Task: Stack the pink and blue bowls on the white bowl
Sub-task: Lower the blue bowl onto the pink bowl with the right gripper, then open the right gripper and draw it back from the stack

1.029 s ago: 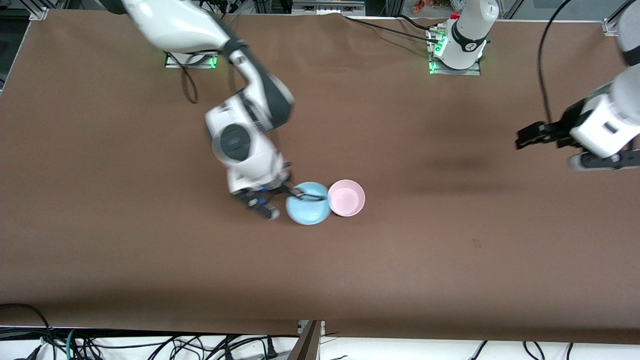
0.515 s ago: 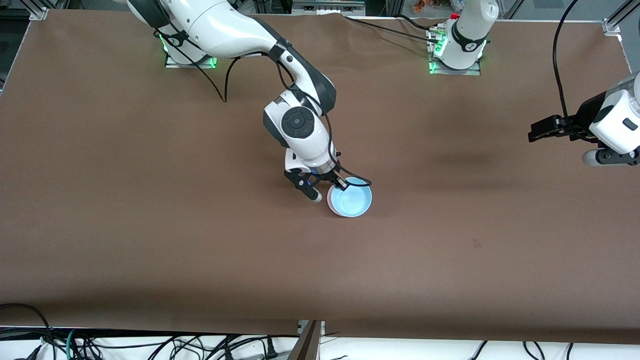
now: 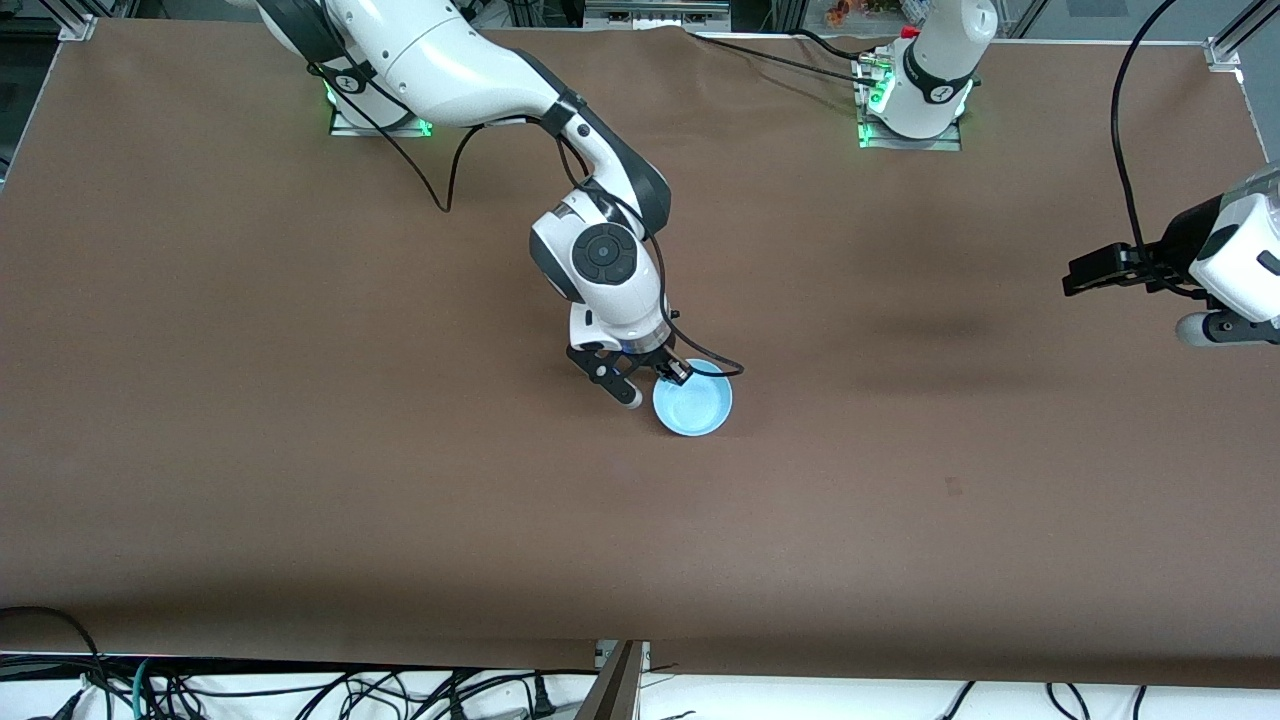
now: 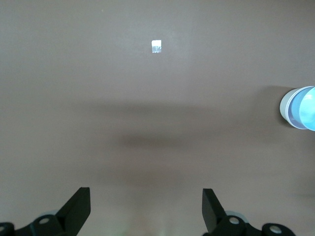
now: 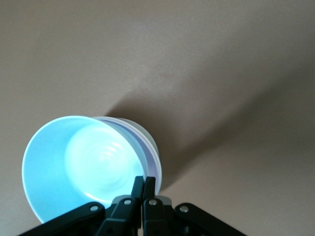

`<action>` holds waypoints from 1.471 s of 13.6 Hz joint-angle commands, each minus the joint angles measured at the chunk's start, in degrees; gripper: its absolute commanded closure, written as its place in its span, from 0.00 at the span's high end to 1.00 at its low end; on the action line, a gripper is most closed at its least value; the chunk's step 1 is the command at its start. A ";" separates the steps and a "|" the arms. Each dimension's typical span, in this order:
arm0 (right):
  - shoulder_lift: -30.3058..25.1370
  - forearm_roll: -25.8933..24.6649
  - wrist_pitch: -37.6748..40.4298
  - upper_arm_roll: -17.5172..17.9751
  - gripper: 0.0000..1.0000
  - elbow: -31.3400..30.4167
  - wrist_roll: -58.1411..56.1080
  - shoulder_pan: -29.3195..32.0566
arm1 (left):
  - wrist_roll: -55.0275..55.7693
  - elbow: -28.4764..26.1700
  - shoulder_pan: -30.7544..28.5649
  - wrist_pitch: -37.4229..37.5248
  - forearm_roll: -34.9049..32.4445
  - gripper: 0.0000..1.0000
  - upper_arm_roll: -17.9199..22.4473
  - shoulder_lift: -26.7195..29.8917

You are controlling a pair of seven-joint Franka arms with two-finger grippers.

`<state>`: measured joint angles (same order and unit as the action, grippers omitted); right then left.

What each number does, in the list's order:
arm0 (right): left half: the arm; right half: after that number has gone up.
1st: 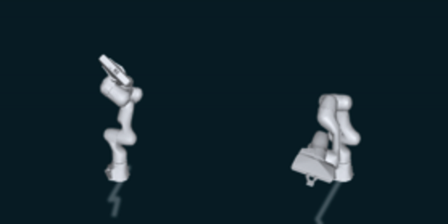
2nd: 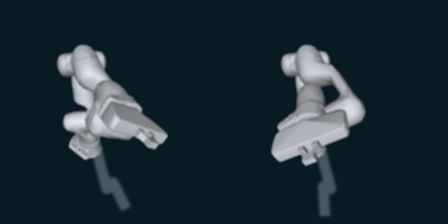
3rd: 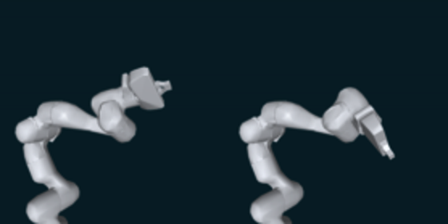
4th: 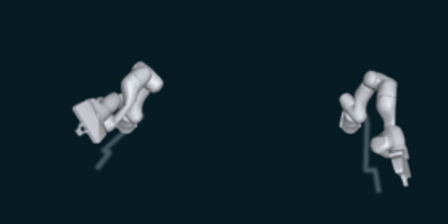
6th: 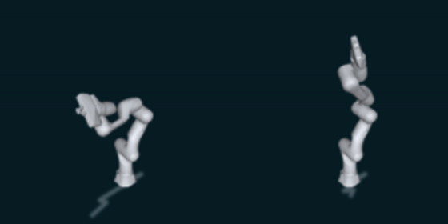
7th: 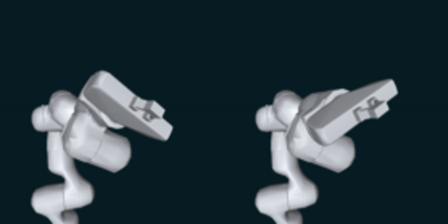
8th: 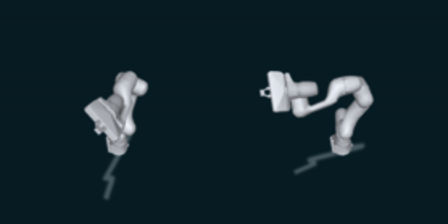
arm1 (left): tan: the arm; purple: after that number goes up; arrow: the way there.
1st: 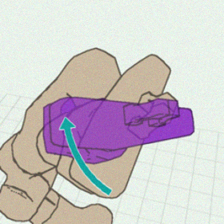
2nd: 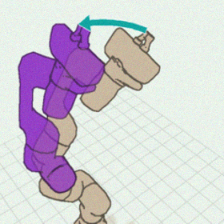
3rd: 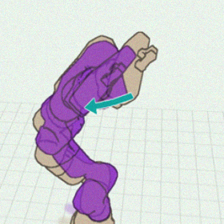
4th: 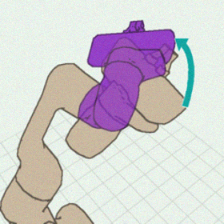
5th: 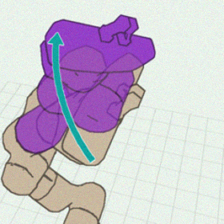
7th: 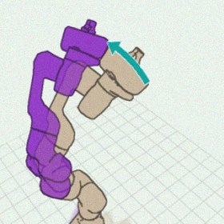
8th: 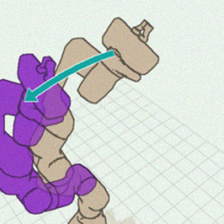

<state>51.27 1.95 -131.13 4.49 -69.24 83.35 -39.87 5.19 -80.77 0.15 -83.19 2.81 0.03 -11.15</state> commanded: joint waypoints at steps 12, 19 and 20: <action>-0.63 -0.81 0.78 -0.71 1.00 1.38 -1.09 -0.47 | -0.89 2.98 0.11 1.19 -0.88 1.00 -0.03 -1.77; -7.39 0.07 14.38 -1.33 1.00 4.81 -25.38 8.65 | -0.71 3.07 0.11 1.19 -1.05 1.00 -0.03 -1.86; -9.58 -0.02 17.89 -1.33 1.00 4.55 -31.00 10.24 | -0.71 3.07 0.20 1.19 -2.27 1.00 -0.03 -1.86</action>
<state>45.88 1.74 -118.42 2.37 -63.68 61.35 -32.80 5.19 -79.81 0.12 -83.15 2.68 0.00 -11.96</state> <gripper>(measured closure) 0.000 0.000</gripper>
